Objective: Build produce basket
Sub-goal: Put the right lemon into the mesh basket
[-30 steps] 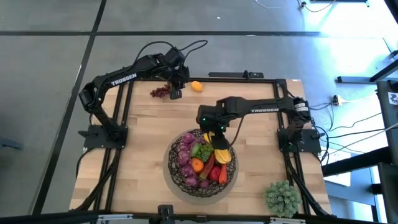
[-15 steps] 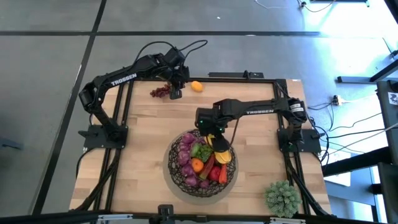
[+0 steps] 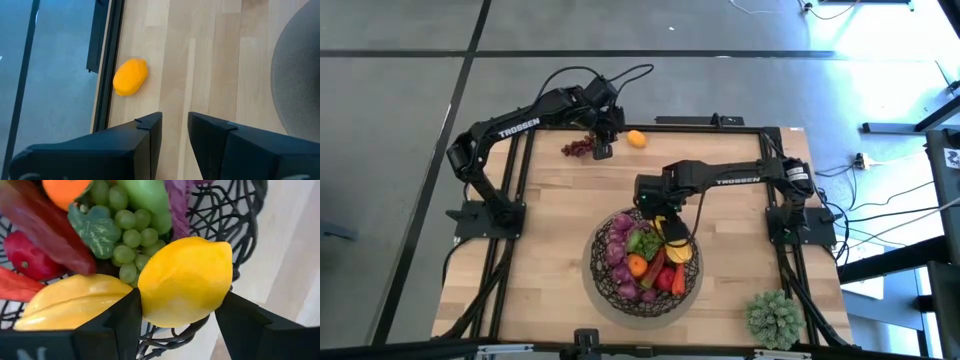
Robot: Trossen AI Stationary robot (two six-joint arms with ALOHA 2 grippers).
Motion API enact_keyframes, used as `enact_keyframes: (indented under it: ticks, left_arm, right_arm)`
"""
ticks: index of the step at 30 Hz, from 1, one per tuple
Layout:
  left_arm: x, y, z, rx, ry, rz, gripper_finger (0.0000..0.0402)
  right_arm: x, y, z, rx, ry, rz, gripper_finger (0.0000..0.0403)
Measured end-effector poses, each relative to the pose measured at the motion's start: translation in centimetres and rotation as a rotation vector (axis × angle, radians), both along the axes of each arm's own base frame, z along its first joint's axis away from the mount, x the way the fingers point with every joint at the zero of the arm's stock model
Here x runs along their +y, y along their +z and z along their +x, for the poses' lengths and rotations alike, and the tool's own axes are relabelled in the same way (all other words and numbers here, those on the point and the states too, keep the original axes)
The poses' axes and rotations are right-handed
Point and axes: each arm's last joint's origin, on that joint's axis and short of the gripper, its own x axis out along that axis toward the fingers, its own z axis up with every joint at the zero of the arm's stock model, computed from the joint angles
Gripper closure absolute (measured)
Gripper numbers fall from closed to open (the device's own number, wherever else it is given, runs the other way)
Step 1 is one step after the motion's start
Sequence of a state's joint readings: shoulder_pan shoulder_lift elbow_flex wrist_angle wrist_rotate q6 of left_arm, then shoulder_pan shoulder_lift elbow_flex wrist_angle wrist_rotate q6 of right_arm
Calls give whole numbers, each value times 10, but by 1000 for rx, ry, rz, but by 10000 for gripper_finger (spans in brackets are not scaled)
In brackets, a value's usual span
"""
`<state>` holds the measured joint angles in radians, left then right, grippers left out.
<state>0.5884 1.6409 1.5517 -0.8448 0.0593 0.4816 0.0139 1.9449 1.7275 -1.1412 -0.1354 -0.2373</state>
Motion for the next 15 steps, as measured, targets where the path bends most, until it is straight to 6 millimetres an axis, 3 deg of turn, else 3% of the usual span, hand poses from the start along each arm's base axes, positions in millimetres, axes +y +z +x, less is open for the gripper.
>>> enact_keyframes:
  ticks: [10,15]
  left_arm:
    - [0,0,0,0,0,0,318]
    - [0,0,0,0,0,0,318]
  right_arm:
    - [9,1,0,-2,11,80,201]
    - [9,1,0,6,-33,88,182]
